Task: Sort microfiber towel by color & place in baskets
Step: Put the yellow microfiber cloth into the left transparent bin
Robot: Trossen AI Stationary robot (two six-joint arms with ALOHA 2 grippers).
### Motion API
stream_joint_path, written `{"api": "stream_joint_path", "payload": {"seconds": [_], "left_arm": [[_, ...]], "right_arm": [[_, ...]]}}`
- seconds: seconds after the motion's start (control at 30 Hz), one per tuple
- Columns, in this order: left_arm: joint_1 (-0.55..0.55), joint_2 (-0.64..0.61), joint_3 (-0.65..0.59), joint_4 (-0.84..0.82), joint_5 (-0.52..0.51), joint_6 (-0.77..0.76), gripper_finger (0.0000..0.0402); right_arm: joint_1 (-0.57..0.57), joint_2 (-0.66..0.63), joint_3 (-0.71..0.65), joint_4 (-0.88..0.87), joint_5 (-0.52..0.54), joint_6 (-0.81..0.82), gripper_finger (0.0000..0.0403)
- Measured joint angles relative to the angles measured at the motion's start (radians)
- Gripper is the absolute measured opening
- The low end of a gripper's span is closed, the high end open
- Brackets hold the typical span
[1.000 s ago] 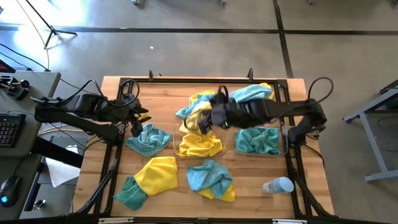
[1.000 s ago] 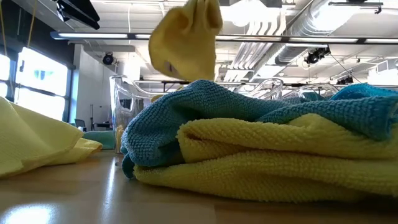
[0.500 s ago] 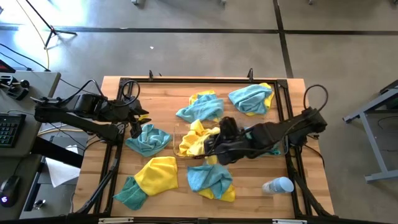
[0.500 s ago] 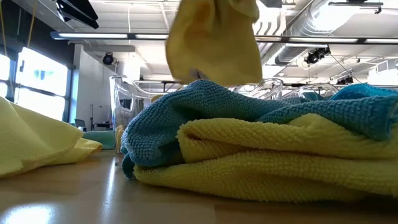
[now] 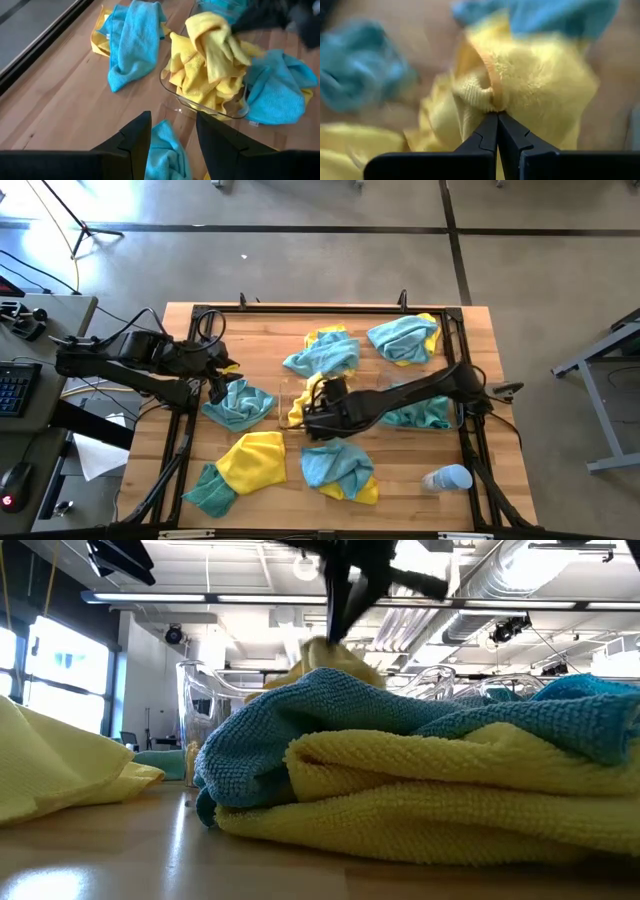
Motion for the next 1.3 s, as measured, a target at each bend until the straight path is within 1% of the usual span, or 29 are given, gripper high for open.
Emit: {"api": "stream_joint_path", "payload": {"seconds": [0.1,0.23,0.43,0.63,0.87,0.93,1.03,1.3], "left_arm": [[0.000,0.000,0.000,-0.025,0.001,-0.018,0.0145],[0.000,0.000,0.000,-0.055,0.014,-0.033,0.0145],[0.000,0.000,0.000,-0.051,0.031,-0.033,0.0145],[0.000,0.000,0.000,-0.051,0.030,-0.032,0.0145],[0.000,0.000,0.000,-0.051,0.030,-0.019,0.0145],[0.000,0.000,0.000,-0.051,0.030,-0.015,0.0145],[0.000,0.000,0.000,-0.051,0.030,-0.014,0.0145],[0.000,0.000,0.000,-0.069,0.030,0.001,0.0145]], "right_arm": [[-0.001,0.048,-0.001,0.006,-0.106,0.030,0.0000],[0.000,0.085,-0.001,0.006,-0.178,0.073,0.0000],[-0.036,0.117,-0.002,0.020,-0.220,0.071,0.0000],[-0.090,0.124,-0.004,0.053,-0.343,0.051,0.0000],[-0.121,0.128,-0.004,0.103,-0.378,-0.003,0.0000],[-0.128,0.138,-0.004,0.119,-0.409,-0.021,0.0004],[-0.134,0.168,-0.003,0.143,-0.457,-0.045,0.0028],[-0.132,0.182,-0.003,0.130,-0.503,-0.035,0.0128]]}}
